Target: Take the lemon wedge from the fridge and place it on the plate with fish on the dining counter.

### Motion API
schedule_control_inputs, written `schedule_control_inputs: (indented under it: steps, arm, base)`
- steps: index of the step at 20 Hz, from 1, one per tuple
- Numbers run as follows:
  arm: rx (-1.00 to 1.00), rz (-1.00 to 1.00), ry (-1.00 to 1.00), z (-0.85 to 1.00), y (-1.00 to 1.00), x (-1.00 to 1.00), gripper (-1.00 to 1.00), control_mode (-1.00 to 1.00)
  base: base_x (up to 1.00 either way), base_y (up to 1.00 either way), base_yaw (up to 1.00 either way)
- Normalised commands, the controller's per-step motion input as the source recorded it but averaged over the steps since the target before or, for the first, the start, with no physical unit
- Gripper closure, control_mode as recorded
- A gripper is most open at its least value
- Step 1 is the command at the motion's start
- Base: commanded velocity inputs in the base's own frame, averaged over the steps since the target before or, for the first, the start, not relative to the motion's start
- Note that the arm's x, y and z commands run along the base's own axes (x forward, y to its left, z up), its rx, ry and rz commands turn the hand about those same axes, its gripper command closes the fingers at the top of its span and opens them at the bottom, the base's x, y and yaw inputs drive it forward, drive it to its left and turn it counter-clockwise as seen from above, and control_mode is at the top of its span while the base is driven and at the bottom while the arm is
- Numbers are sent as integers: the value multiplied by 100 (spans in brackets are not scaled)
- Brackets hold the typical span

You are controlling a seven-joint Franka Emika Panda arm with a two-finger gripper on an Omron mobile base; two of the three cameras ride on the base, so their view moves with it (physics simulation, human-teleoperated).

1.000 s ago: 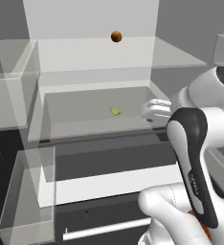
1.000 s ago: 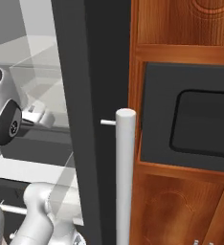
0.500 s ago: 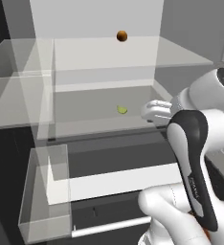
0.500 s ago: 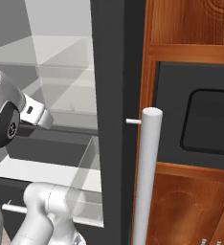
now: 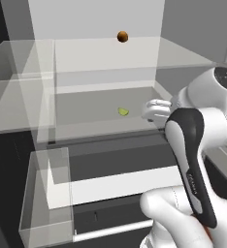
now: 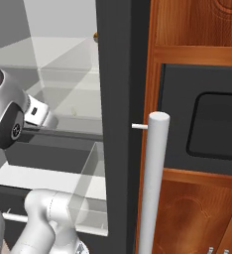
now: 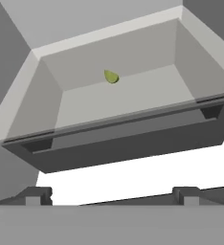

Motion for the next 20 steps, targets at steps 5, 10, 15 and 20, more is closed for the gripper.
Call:
schedule_control_inputs:
  steps: [5,10,15,20]
  arm:
    - [-16,1,-2,0,-11,71,-100,-100]
    - [-6,20,4,-6,-35,31,-100,-100]
    - [-5,22,3,-24,18,6,-100,-100]
    - [-3,2,0,-8,39,42,-100,-100]
  base:
    - [0,0,0]
    - [0,0,0]
    - [0,0,0]
    - [0,0,0]
